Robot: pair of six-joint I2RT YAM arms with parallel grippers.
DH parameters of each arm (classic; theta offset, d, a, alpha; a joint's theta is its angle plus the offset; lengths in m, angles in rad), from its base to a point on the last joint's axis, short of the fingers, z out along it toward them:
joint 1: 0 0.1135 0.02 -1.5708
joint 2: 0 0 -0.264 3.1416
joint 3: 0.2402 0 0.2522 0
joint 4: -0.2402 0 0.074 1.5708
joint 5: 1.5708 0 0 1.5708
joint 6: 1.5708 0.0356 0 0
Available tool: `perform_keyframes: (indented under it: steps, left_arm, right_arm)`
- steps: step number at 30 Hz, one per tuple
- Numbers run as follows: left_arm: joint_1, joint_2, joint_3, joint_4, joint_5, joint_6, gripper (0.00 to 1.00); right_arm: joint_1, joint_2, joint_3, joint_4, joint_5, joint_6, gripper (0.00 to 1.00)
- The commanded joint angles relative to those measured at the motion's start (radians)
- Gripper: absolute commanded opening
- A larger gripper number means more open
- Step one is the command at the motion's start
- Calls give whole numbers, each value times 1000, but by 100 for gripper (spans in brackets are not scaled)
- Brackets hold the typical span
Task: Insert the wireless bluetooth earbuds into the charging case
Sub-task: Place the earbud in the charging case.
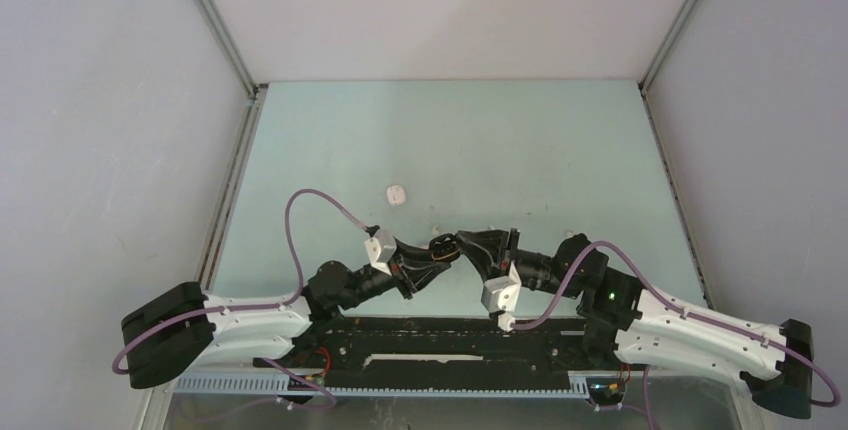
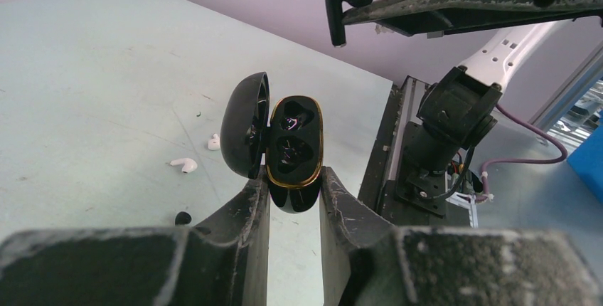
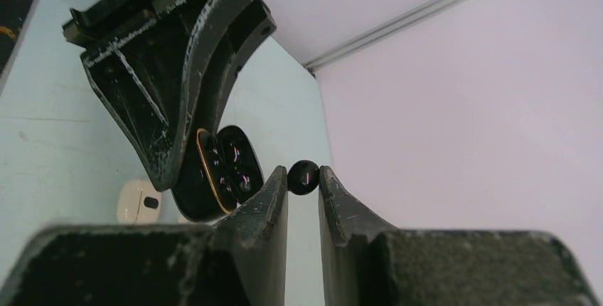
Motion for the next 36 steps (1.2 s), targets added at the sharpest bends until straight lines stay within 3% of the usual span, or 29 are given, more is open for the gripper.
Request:
perform_keyframes:
  steps: [1, 9, 36]
  left_arm:
    - [-3, 3, 26, 40, 62, 25, 0]
    - [-3, -3, 38, 29, 199, 47, 0]
    - [-3, -23, 56, -7, 223, 56, 0]
  right_arm:
    - [48, -8, -2, 80, -13, 25, 0]
    - [107, 10, -23, 103, -57, -1, 0]
    - [129, 96, -57, 164, -42, -35, 0]
